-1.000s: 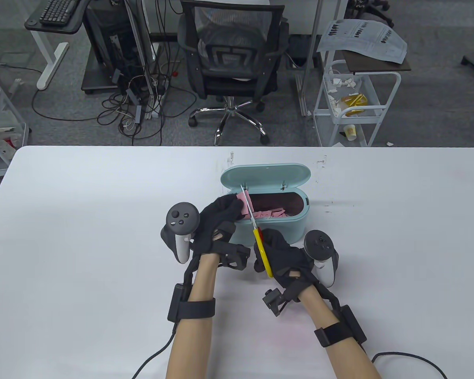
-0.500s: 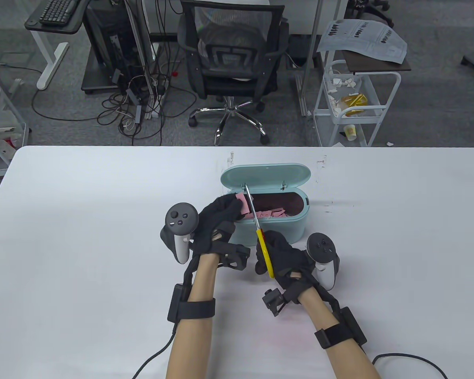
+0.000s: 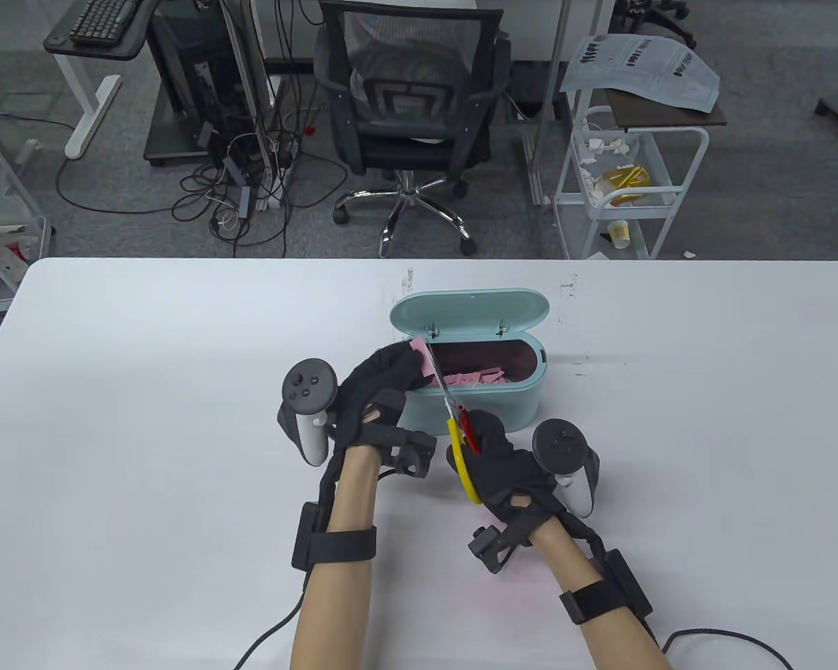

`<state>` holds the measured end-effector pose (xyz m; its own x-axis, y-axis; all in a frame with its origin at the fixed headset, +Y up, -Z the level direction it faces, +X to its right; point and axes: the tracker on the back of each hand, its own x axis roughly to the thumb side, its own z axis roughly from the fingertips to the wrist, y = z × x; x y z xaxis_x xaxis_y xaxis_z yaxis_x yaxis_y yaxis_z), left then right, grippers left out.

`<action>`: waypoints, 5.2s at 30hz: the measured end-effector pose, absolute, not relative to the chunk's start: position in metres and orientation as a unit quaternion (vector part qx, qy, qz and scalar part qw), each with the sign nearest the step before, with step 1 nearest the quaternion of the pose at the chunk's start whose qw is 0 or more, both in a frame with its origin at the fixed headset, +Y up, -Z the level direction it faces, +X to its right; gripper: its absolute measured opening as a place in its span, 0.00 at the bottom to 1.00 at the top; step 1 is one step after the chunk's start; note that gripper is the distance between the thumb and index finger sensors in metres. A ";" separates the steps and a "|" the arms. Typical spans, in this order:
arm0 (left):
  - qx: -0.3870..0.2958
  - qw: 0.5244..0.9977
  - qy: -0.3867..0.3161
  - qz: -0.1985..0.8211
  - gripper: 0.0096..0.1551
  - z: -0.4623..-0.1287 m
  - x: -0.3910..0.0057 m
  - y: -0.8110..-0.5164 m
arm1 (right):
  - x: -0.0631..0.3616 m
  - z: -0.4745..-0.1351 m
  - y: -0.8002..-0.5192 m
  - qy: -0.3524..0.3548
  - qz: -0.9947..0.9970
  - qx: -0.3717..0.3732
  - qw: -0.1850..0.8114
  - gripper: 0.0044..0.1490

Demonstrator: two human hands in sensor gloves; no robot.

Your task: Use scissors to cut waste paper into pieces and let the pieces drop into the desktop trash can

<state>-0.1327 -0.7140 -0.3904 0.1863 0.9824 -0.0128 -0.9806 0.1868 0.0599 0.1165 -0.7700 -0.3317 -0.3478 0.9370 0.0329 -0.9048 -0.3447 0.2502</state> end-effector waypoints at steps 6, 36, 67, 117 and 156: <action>0.019 0.766 0.026 0.642 0.18 -0.390 -0.133 -0.714 | 0.116 -0.329 -0.767 0.073 0.835 0.081 0.539 0.55; 0.030 0.787 0.024 0.616 0.19 -0.390 -0.131 -0.713 | 0.125 -0.332 -0.765 0.013 0.862 0.064 0.502 0.48; 0.031 0.792 0.019 0.609 0.18 -0.391 -0.131 -0.711 | 0.118 -0.340 -0.759 0.030 0.858 0.071 0.508 0.50; 0.029 0.789 0.015 0.614 0.18 -0.391 -0.131 -0.711 | 0.124 -0.333 -0.767 0.078 0.819 0.083 0.562 0.53; 0.021 0.774 0.023 0.633 0.18 -0.391 -0.133 -0.714 | 0.114 -0.325 -0.757 -0.036 0.874 0.057 0.481 0.47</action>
